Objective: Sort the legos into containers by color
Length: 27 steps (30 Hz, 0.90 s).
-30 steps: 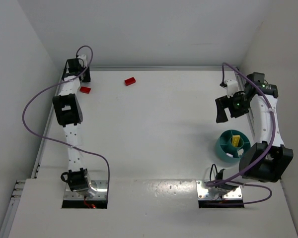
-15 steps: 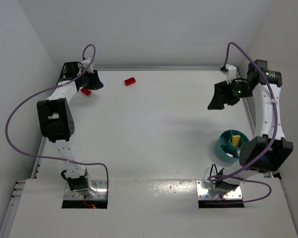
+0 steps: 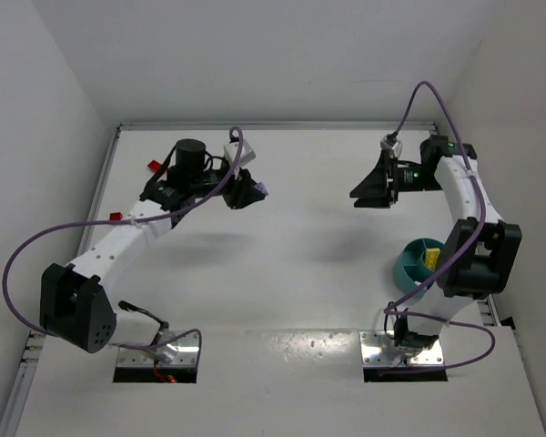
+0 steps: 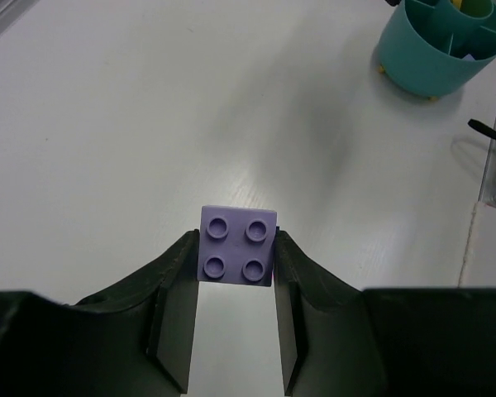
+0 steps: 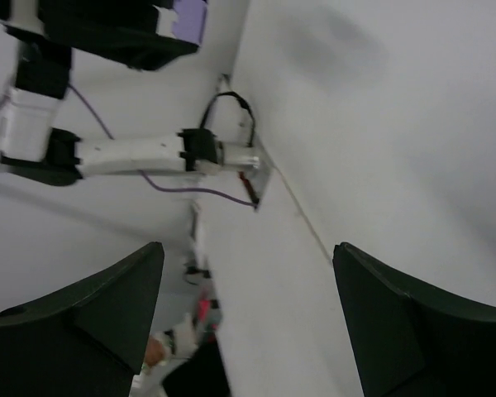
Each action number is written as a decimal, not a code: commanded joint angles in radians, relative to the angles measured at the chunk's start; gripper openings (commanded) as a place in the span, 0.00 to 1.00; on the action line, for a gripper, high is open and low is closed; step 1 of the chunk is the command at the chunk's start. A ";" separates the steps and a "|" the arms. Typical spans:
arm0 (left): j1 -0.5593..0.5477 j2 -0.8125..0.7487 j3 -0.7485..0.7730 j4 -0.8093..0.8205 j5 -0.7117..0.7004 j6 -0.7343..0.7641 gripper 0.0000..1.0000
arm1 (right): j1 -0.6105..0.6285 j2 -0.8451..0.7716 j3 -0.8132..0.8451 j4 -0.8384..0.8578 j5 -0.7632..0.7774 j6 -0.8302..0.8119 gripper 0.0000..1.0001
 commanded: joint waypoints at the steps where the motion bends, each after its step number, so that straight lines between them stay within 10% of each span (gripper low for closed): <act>1: -0.066 -0.018 -0.011 0.003 -0.046 -0.015 0.02 | 0.025 -0.006 -0.038 0.136 -0.188 0.193 0.83; 12: -0.404 0.080 0.156 -0.066 -0.243 0.051 0.02 | 0.129 0.057 -0.029 0.170 -0.212 0.211 0.73; 27: -0.504 0.231 0.368 -0.094 -0.263 0.051 0.02 | 0.261 0.039 -0.043 0.173 -0.193 0.201 0.72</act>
